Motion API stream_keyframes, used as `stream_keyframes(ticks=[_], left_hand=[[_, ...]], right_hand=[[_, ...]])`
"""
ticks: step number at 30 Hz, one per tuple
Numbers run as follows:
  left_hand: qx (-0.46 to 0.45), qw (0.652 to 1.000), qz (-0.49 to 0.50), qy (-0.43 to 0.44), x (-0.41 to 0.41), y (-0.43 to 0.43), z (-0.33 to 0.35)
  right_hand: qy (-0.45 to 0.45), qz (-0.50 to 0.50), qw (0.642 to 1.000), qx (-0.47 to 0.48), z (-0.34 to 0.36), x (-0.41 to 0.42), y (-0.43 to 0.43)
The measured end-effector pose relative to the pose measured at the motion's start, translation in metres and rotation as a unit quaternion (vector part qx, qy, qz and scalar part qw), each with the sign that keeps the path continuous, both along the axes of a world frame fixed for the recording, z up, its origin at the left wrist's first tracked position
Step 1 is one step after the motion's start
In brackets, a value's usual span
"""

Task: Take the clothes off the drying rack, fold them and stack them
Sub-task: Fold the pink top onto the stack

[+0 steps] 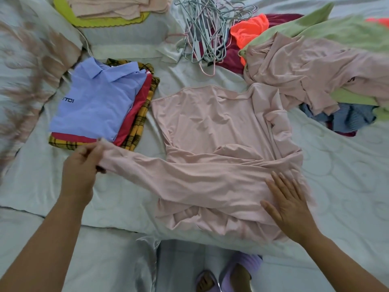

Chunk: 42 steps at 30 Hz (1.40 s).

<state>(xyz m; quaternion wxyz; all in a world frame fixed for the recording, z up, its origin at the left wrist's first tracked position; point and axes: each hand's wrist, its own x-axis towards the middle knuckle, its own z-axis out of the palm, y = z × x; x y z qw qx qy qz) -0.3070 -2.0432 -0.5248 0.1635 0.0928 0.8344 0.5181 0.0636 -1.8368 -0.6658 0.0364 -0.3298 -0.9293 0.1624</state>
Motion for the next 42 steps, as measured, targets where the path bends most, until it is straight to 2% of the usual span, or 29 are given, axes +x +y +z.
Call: stream_keyframes(ticks=[2, 3, 4, 6, 7, 8, 9, 10, 11, 14, 15, 16, 19, 21, 23, 25, 28, 30, 32, 34, 36, 38, 39, 41, 42], left_hand=[[0.056, 0.994, -0.093, 0.031, 0.038, 0.029, 0.030], [0.078, 0.985, -0.151, 0.017, 0.062, 0.045, 0.039], [0.085, 0.972, -0.220, -0.017, 0.087, 0.060, 0.044], [0.023, 0.939, -0.338, -0.058, 0.126, 0.083, 0.032], [-0.041, 0.928, -0.369, -0.029, 0.138, 0.089, 0.017], [-0.114, 0.918, -0.378, 0.026, 0.144, 0.092, -0.003], [-0.180, 0.908, -0.369, 0.079, 0.144, 0.092, -0.022], [-0.231, 0.898, -0.360, 0.108, 0.142, 0.091, -0.040], [-0.274, 0.882, -0.361, 0.129, 0.140, 0.087, -0.058], [-0.386, 0.792, -0.447, 0.153, 0.141, 0.067, -0.103], [-0.407, 0.774, -0.461, 0.150, 0.142, 0.058, -0.115], [-0.417, 0.771, -0.459, 0.143, 0.143, 0.049, -0.122], [-0.433, 0.778, -0.433, 0.141, 0.140, 0.031, -0.135], [-0.406, 0.794, -0.409, 0.195, 0.141, 0.035, -0.128], [-0.360, 0.805, -0.424, 0.207, 0.147, 0.048, -0.118], [-0.361, 0.772, -0.483, 0.202, 0.157, 0.059, -0.117], [-0.400, 0.722, -0.532, 0.188, 0.169, 0.066, -0.132], [-0.408, 0.718, -0.531, 0.187, 0.172, 0.066, -0.142], [-0.409, 0.721, -0.520, 0.206, 0.171, 0.065, -0.146], [-0.397, 0.726, -0.516, 0.221, 0.169, 0.065, -0.149], [-0.378, 0.735, -0.518, 0.219, 0.166, 0.067, -0.147], [-0.355, 0.744, -0.517, 0.229, 0.162, 0.071, -0.145], [-0.342, 0.747, -0.517, 0.238, 0.159, 0.073, -0.144], [-0.324, 0.745, -0.520, 0.265, 0.156, 0.077, -0.142], [-0.322, 0.740, -0.525, 0.270, 0.156, 0.080, -0.141]], right_hand=[[0.115, -0.063, 0.987, -0.088, 0.017, -0.008, -0.003], [0.169, -0.118, 0.962, -0.178, 0.024, -0.013, -0.004], [0.220, -0.184, 0.915, -0.283, 0.033, -0.019, -0.004], [0.305, -0.319, 0.758, -0.480, 0.042, -0.031, 0.001], [0.312, -0.373, 0.693, -0.533, 0.042, -0.035, 0.005], [0.293, -0.410, 0.661, -0.556, 0.040, -0.037, 0.008], [0.263, -0.429, 0.652, -0.567, 0.040, -0.038, 0.010], [0.235, -0.428, 0.667, -0.563, 0.037, -0.038, 0.011], [0.211, -0.415, 0.698, -0.545, 0.034, -0.037, 0.012], [0.146, -0.355, 0.805, -0.453, 0.025, -0.036, 0.012], [0.126, -0.344, 0.827, -0.425, 0.024, -0.036, 0.012], [0.111, -0.336, 0.844, -0.403, 0.023, -0.037, 0.012], [0.062, -0.305, 0.875, -0.370, 0.019, -0.036, 0.015], [0.050, -0.295, 0.875, -0.380, 0.021, -0.036, 0.022], [0.067, -0.292, 0.875, -0.381, 0.027, -0.038, 0.039], [0.093, -0.286, 0.888, -0.348, 0.036, -0.043, 0.064], [0.116, -0.268, 0.927, -0.233, 0.043, -0.057, 0.110], [0.118, -0.245, 0.945, -0.181, 0.047, -0.074, 0.141], [0.051, -0.203, 0.966, -0.150, 0.048, -0.095, 0.168], [-0.069, -0.175, 0.970, -0.151, 0.048, -0.116, 0.192], [-0.114, -0.159, 0.963, -0.183, 0.045, -0.125, 0.212], [-0.009, -0.205, 0.952, -0.228, 0.044, -0.114, 0.235], [0.070, -0.259, 0.931, -0.248, 0.046, -0.103, 0.248], [0.201, -0.389, 0.867, -0.237, 0.053, -0.069, 0.280], [0.233, -0.451, 0.833, -0.222, 0.057, -0.050, 0.295]])
